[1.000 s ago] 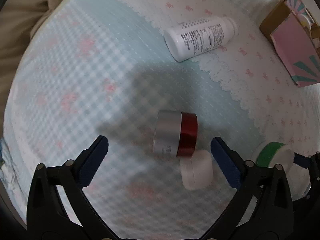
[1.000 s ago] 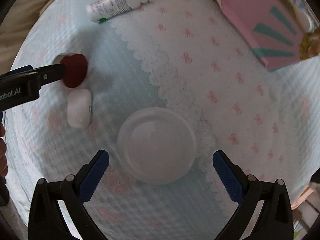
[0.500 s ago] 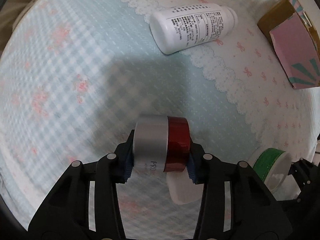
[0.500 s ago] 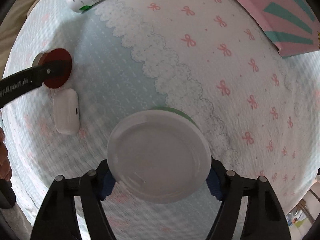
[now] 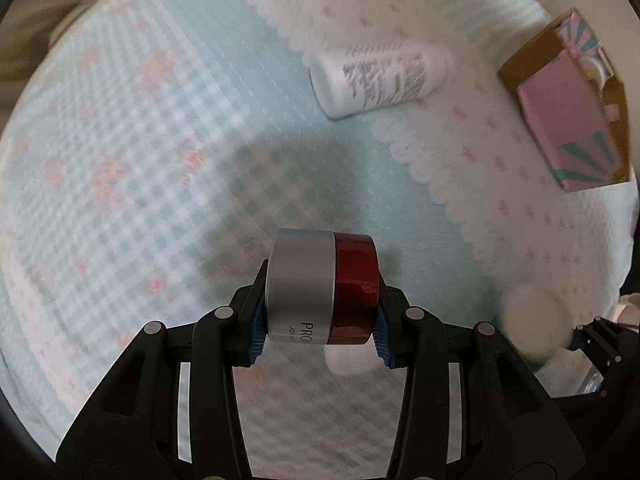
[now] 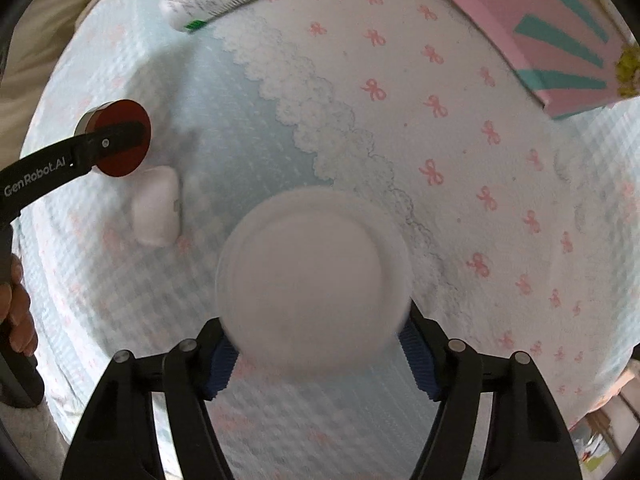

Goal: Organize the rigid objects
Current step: 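Grasp the red-and-silver tin with the left tool while the right tool grasps the white-lidded jar, then carry the tin and white-lidded jar with both tools over the cardboard box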

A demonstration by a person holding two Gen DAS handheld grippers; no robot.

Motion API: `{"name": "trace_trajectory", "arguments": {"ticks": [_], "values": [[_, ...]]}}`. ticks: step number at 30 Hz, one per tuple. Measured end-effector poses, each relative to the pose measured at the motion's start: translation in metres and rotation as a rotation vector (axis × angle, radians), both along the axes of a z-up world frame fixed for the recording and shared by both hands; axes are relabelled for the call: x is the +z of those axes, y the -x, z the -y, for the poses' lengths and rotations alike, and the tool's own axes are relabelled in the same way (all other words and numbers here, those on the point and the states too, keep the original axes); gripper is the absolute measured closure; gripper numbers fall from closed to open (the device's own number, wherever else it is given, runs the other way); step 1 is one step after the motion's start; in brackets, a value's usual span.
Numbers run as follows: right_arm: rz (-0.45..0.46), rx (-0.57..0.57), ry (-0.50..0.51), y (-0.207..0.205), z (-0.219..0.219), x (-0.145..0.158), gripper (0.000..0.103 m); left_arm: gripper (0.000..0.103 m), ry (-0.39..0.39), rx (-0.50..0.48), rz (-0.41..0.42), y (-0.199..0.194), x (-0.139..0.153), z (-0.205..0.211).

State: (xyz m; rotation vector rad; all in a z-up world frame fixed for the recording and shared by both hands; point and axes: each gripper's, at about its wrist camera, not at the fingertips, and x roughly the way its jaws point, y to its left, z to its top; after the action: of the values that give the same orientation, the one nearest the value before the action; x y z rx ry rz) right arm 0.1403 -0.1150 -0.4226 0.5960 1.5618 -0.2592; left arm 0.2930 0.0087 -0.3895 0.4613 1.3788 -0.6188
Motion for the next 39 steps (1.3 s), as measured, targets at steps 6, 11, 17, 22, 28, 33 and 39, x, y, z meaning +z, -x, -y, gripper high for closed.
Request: {"name": "trace_trajectory", "arguments": {"ticks": [6,11,17,22,28,33,39], "values": [[0.075,0.065,0.008,0.002,0.015,0.038,0.038,0.064,0.048,0.07,0.056,0.017,0.044,-0.015],[0.065,0.062,-0.028,0.009,0.029,0.033,0.039,0.064,0.069,0.141,0.073,0.037,0.061,-0.03],[0.138,0.075,-0.029,0.018,0.031,0.064,0.039,0.064,0.071,0.161,0.096,0.062,0.078,-0.039],[0.186,0.081,-0.029,0.023,0.04,0.098,0.039,0.064,0.103,0.165,0.12,0.074,0.104,-0.03],[0.254,0.085,-0.031,0.023,0.073,0.152,0.039,0.064,0.148,0.161,0.167,0.08,0.146,0.001],[0.306,0.065,-0.027,0.019,0.122,0.194,0.039,0.064,0.174,0.165,0.196,0.084,0.179,0.043],[0.33,0.057,-0.025,0.007,0.194,0.217,0.039,0.064,0.203,0.203,0.206,0.08,0.199,0.117]]}}
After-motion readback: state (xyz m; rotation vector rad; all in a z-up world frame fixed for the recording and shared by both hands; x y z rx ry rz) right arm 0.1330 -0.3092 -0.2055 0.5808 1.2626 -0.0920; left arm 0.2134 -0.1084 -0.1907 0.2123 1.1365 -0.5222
